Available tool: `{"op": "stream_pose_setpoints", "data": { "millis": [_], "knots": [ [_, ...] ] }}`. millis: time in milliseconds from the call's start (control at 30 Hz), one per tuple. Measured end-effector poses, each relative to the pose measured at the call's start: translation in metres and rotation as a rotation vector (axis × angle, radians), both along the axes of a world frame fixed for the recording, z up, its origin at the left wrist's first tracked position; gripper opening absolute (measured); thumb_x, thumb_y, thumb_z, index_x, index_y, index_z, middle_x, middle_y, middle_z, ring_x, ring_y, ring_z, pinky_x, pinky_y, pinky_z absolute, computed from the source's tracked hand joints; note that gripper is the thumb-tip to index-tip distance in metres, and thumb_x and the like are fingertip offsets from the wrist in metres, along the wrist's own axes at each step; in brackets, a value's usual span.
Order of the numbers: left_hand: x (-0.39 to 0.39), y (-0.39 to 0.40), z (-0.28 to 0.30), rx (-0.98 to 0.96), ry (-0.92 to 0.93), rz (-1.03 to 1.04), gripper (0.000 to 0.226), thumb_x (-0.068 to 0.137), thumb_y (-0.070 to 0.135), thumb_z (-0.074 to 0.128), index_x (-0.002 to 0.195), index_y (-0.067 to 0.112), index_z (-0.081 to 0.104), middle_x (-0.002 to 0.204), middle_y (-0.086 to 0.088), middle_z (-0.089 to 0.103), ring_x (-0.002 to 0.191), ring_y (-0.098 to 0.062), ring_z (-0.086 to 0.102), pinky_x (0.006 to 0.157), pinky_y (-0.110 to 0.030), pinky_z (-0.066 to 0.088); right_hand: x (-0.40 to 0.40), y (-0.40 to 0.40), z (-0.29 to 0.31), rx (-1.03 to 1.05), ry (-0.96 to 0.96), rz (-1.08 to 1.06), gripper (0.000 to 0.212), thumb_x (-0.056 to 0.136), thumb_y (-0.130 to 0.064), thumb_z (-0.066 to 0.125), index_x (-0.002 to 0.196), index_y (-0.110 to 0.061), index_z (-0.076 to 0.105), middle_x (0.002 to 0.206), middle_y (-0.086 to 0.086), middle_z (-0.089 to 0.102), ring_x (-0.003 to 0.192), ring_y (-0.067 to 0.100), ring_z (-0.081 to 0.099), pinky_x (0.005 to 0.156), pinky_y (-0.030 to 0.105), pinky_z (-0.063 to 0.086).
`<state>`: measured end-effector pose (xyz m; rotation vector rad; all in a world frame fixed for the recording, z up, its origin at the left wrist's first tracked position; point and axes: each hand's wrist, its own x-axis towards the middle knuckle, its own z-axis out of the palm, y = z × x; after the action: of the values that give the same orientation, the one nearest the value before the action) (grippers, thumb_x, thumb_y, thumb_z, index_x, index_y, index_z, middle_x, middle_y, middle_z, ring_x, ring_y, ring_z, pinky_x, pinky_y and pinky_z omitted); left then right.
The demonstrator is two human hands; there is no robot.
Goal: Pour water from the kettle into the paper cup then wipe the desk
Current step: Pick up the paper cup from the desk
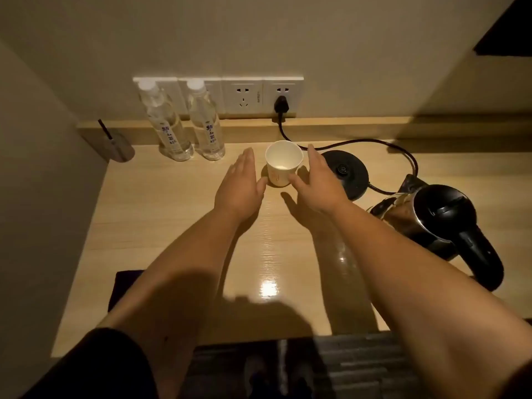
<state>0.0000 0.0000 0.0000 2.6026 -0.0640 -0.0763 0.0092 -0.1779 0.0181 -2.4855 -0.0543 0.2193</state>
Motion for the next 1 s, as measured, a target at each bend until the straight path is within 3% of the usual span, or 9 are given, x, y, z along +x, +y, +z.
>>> {"op": "stream_pose_setpoints", "data": {
  "millis": [133,300,433,733,1000],
  "knots": [
    [0.021,-0.006,-0.008,-0.111,0.057,0.036,0.071,0.099,0.03,0.047,0.152,0.016,0.003,0.156,-0.008,0.026,0.135,-0.027,0.038,0.102,-0.039,0.038,0.016,0.008,-0.007,0.135,0.015,-0.018,0.075,0.09,-0.032,0.062,0.15,-0.021,0.018,0.153,0.004,0.033,0.137,0.025,0.035,0.106,0.042,0.035],
    [0.022,-0.016,-0.01,-0.273,0.016,-0.002,0.053,0.097,0.016,0.05,0.146,0.021,0.028,0.136,-0.005,0.053,0.119,-0.024,0.052,0.085,-0.025,0.037,0.014,0.01,-0.017,0.215,0.04,-0.036,0.077,0.091,-0.022,0.062,0.151,-0.023,0.014,0.149,0.004,0.04,0.134,0.022,0.039,0.102,0.033,0.035],
    [0.008,-0.019,-0.009,-0.308,0.008,0.028,0.05,0.097,0.016,0.05,0.144,0.019,0.033,0.137,-0.004,0.053,0.123,-0.022,0.05,0.088,-0.024,0.037,-0.002,0.006,-0.013,0.24,0.033,-0.043,0.077,0.09,-0.019,0.064,0.151,-0.023,0.017,0.147,0.004,0.042,0.132,0.022,0.042,0.094,0.026,0.033],
    [-0.068,-0.043,0.008,-0.337,0.032,0.098,0.05,0.098,0.02,0.051,0.144,0.021,0.032,0.139,-0.001,0.052,0.124,-0.02,0.05,0.088,-0.024,0.037,-0.068,-0.014,0.002,0.228,0.03,-0.029,0.078,0.088,-0.026,0.066,0.151,-0.022,0.019,0.15,0.003,0.04,0.134,0.023,0.041,0.107,0.041,0.038],
    [-0.155,-0.061,0.01,-0.327,0.013,0.159,0.054,0.098,0.021,0.052,0.146,0.02,0.029,0.143,-0.002,0.048,0.127,-0.022,0.047,0.09,-0.024,0.034,-0.142,-0.03,0.002,0.236,0.04,0.072,0.078,0.089,-0.025,0.064,0.151,-0.021,0.017,0.152,0.003,0.036,0.136,0.025,0.04,0.106,0.04,0.036]
  ]
}}
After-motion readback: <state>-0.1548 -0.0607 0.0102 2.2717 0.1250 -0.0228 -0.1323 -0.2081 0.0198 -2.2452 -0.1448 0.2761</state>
